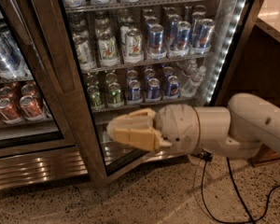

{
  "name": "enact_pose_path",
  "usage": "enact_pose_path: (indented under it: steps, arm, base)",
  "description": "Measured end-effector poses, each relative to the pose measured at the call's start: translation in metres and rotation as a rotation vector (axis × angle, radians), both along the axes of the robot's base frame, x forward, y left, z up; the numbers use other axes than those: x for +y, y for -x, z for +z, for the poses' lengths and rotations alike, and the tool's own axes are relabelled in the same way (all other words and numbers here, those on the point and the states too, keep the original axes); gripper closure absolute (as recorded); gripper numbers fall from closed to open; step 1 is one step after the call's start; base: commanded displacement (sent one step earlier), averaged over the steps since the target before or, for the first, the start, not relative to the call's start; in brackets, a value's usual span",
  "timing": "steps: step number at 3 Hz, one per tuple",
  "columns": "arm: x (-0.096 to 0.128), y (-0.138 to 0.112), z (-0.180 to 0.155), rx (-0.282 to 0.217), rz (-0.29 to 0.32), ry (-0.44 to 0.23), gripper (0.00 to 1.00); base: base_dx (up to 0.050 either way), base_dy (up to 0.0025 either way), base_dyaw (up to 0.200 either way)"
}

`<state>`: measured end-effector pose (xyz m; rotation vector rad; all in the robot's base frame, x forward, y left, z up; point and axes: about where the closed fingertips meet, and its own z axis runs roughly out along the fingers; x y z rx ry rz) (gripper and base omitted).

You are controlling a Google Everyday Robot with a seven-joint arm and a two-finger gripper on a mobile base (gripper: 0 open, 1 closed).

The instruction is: Open right fridge door

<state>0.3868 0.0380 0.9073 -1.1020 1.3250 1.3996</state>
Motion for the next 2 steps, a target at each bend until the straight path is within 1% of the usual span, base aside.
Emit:
enact_pose_path:
  steps: [1,2]
  arm:
    - [-0.0025,0.0794,-0.0508,-0.033,0.049,-0.038,1.00]
    - [-0.0025,0.0794,-0.0508,-0.033,0.049,-0.038,1.00]
  base:
    - [0.000,0.00000,0.000]
    - [-0.048,0.00000,0.000]
